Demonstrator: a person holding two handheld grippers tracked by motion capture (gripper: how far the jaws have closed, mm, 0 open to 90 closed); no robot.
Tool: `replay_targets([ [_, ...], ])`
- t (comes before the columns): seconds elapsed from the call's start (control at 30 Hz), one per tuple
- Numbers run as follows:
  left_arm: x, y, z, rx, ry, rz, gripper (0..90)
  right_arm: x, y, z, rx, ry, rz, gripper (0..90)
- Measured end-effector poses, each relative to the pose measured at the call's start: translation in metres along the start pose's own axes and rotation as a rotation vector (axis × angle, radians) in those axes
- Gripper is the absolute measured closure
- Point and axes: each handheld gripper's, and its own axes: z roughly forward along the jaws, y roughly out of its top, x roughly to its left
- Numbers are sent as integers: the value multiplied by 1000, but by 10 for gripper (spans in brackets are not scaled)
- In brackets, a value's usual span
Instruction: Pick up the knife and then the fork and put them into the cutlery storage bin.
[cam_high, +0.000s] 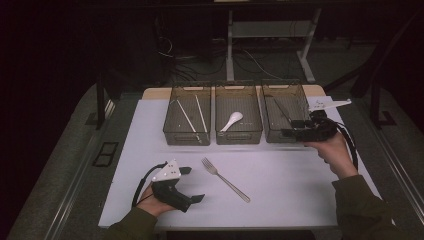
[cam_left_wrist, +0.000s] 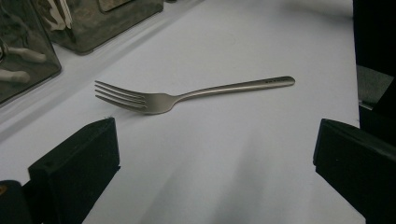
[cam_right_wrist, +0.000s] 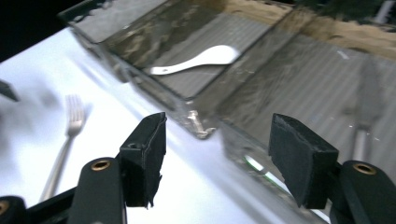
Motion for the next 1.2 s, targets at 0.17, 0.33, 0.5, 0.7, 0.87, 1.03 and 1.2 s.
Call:
replay_targets([
  [0.17, 0, 0, 0, -2, 2, -3, 0, 20, -5, 6, 28, 36, -38, 366],
  [0.33, 0, 0, -1, 1, 3, -2, 0, 37, -8, 14, 62, 59, -76, 366],
  [0.5, 0, -1, -1, 2, 3, -2, 0, 52, -11, 21, 88, 84, -102, 366],
  [0.7, 0, -1, -1, 4, 4, -1, 0, 69, -12, 34, 137, 100, -137, 367],
  [0.87, 0, 0, -1, 3, 5, -1, 0, 86, -10, 46, 190, 85, -187, 388],
  [1.03, 0, -1, -1, 6, 4, -1, 0, 101, -7, 58, 245, 77, -221, 454],
  [1.2, 0, -1, -1, 7, 5, -2, 0, 115, -5, 71, 313, 73, -231, 526],
])
